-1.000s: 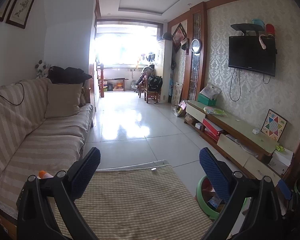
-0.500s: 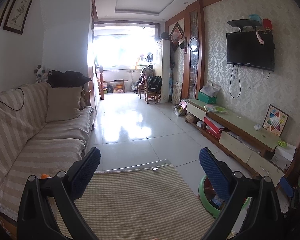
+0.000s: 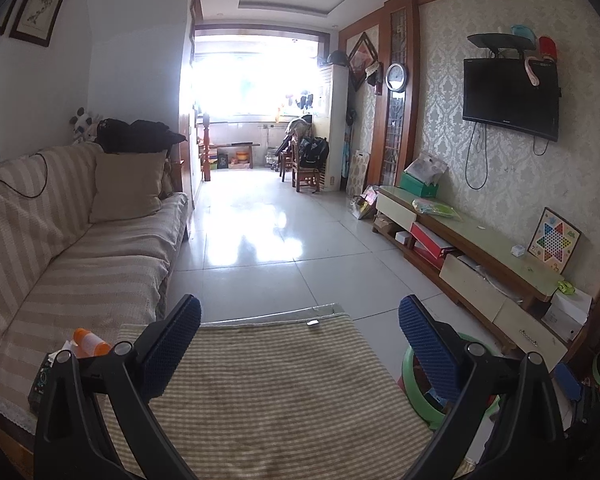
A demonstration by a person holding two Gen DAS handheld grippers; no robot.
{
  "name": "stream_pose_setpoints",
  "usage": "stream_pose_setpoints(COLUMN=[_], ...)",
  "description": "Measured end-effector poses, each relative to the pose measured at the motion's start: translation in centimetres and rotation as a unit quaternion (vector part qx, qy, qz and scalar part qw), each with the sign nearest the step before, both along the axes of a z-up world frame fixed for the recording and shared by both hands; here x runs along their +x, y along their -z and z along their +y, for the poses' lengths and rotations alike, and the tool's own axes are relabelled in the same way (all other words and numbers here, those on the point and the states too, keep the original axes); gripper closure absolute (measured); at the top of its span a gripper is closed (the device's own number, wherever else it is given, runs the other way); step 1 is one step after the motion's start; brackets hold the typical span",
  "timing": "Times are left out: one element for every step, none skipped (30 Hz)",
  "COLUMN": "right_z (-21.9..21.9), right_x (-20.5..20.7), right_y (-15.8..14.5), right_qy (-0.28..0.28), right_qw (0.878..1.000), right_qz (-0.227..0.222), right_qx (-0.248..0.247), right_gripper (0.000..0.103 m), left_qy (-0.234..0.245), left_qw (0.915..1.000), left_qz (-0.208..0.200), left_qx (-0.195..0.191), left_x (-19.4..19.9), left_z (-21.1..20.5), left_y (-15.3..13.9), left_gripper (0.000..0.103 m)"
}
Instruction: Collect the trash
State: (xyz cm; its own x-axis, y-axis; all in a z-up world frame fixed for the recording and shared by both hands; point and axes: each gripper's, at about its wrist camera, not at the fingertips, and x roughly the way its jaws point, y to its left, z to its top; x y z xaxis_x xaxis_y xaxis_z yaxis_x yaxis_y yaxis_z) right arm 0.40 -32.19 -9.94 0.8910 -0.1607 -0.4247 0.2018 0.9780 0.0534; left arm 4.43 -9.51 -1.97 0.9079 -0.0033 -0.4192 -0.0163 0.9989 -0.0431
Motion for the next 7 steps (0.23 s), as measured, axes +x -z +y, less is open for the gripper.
stream_pose_setpoints(right_z=[0.1, 0.3, 0.6, 0.8, 1.1, 1.5, 2.0], right_x=[0.4, 0.7, 1.2, 1.6, 2.1, 2.6, 3.3], right_y=[0.5, 1.0, 1.7, 2.2, 2.9, 3.6, 4.5], right_qy=[-0.003, -0.005, -0.007, -0.01, -0.013, -0.016, -0.019], right_qw=[1.0, 1.0, 1.0, 0.999, 0.999, 0.998, 0.997], right_qz=[0.008, 0.016, 0.027, 0.036, 0.048, 0.058, 0.072], right_qx=[-0.002, -0.005, -0.009, -0.011, -0.014, -0.017, -0.022], right_gripper=[0.005, 0.005, 0.005, 0.005, 0.005, 0.005, 0.005], left_qy=[-0.009, -0.014, -0.014, -0.019, -0.027, -0.032, -0.037], left_qw=[0.9999, 0.9995, 0.9989, 0.998, 0.9968, 0.9959, 0.9949], left_qz=[0.009, 0.024, 0.039, 0.055, 0.07, 0.08, 0.091], left_qx=[-0.003, -0.012, -0.02, -0.026, -0.028, -0.027, -0.023], left_x=[0.4, 0.8, 1.2, 1.4, 1.6, 1.5, 1.4], left_z=[0.4, 0.9, 1.5, 2.1, 2.7, 3.3, 3.9], left_y=[0.7, 1.9, 3.1, 4.5, 6.0, 7.4, 9.0], left_gripper=[0.008, 0.008, 0.008, 0.008, 0.008, 0.008, 0.008])
